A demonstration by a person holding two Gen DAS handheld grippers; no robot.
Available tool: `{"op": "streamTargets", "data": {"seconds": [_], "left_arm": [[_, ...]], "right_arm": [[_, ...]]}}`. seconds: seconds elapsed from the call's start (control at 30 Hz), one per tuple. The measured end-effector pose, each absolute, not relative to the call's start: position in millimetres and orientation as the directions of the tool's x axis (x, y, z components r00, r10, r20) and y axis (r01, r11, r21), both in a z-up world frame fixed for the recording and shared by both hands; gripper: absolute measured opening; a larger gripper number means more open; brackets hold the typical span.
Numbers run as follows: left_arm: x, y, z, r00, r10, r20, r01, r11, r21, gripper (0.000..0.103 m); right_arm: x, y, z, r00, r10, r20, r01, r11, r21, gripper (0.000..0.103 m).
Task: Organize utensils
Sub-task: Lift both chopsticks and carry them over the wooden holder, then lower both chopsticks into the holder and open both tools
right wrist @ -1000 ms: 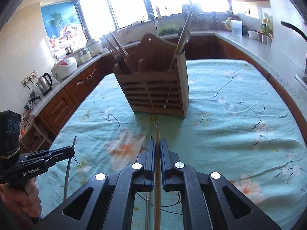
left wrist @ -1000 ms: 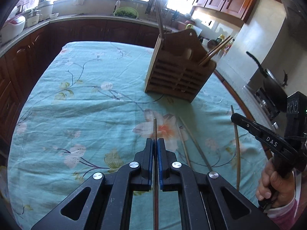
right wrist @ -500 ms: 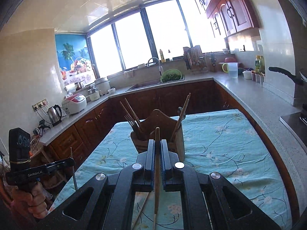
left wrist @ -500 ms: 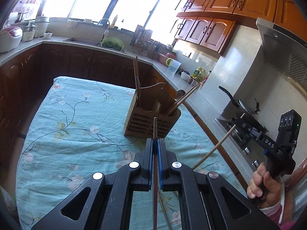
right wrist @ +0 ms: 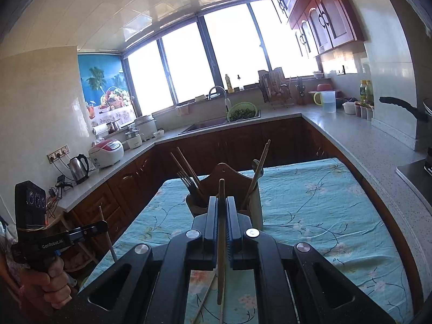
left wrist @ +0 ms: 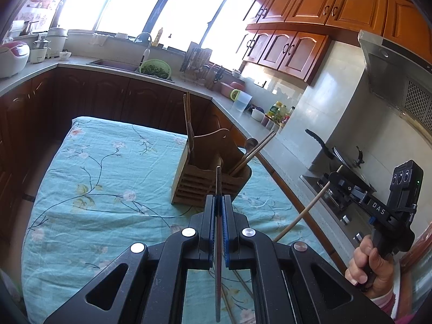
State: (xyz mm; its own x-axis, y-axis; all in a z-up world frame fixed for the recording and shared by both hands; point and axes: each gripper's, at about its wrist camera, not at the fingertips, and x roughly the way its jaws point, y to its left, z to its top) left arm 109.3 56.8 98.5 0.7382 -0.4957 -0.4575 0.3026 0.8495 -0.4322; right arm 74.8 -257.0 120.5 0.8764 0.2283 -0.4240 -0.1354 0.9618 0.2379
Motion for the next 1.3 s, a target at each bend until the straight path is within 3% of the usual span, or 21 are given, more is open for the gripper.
{"op": "streamTargets", "data": {"seconds": [0.43,0.8,1.1,1.3], "left_arm": [[140,49,127,0.816,-0.452,-0.359,0.32,0.872,-0.371,0.002],[205,14,157,0.911,-0.366,-0.192,0.309,0.912,-0.269,0.002],[276,-26,105,0.941,-0.302,-0.151,0.251,0.925,-0.285,0.002],[290,-46,55,0.943,-0.281,-0.18,0.219,0.927,-0.303,0.003]], "right_arm": [[98,-263,137,0.909,0.204,-0.364,-0.115,0.961,0.253,0.005],[151,-271,168,0.952,0.147,-0.268,-0.076,0.963,0.258,0.005],[191,-270,165,0.969,0.081,-0.232,-0.034,0.979,0.2,0.005],[202,-268,127,0.958,0.078,-0.277,-0.02,0.979,0.204,0.005]]}}
